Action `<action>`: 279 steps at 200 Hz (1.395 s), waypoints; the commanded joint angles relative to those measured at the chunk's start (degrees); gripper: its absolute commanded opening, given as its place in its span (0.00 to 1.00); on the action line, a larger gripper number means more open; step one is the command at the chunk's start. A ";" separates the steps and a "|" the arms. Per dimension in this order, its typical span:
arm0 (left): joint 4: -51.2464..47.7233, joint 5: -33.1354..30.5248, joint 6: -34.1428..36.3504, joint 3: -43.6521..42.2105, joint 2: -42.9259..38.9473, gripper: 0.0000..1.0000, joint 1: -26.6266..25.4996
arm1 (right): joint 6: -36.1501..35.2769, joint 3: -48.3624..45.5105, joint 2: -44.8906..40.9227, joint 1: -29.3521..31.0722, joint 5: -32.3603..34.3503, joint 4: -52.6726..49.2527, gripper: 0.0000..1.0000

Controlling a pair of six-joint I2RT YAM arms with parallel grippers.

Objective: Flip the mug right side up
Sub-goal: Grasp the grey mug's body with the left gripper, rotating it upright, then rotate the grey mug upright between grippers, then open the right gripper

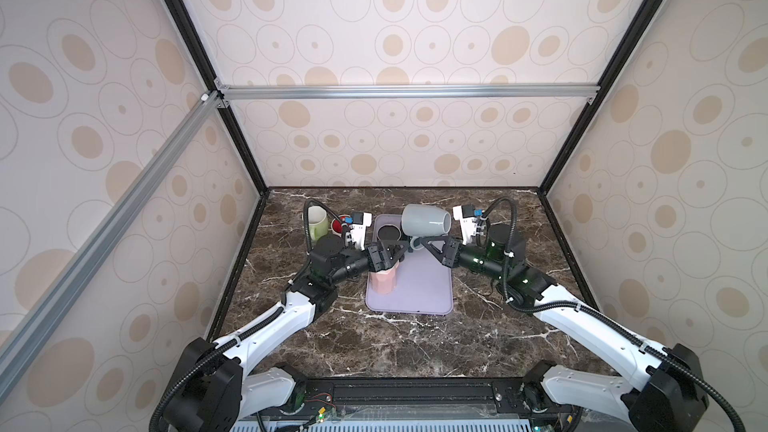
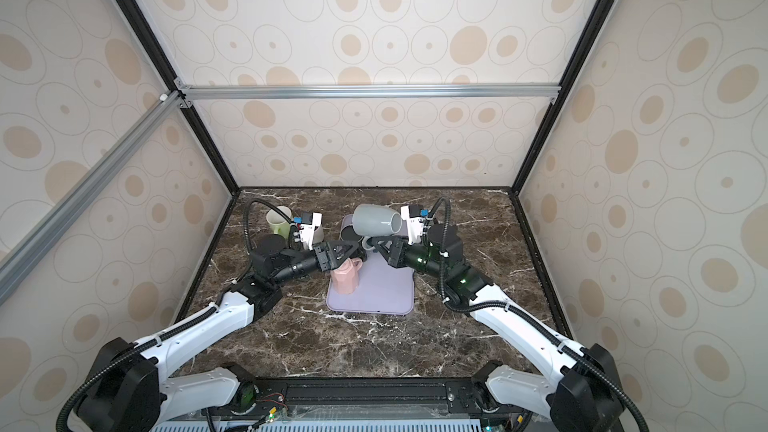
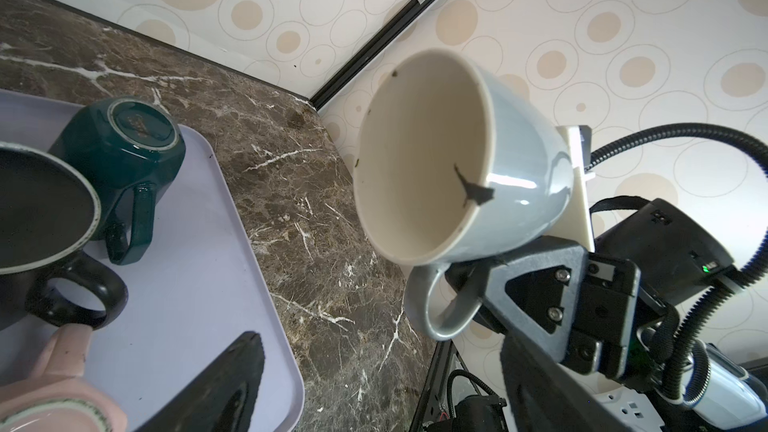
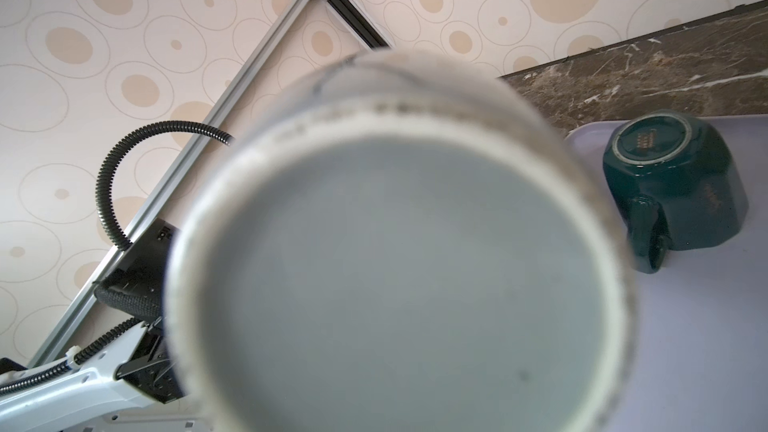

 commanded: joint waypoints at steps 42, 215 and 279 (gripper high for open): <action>5.52 4.89 -0.89 2.84 0.99 0.78 -0.90 | 4.36 -1.07 0.88 -0.40 -4.47 14.18 0.00; 13.52 8.84 -5.02 4.29 3.64 0.46 -1.09 | 4.73 -2.02 0.28 -0.39 -6.22 15.74 0.00; 18.28 10.88 -8.26 4.04 5.09 0.38 -1.26 | 4.64 -2.04 1.04 -0.43 -6.24 15.83 0.00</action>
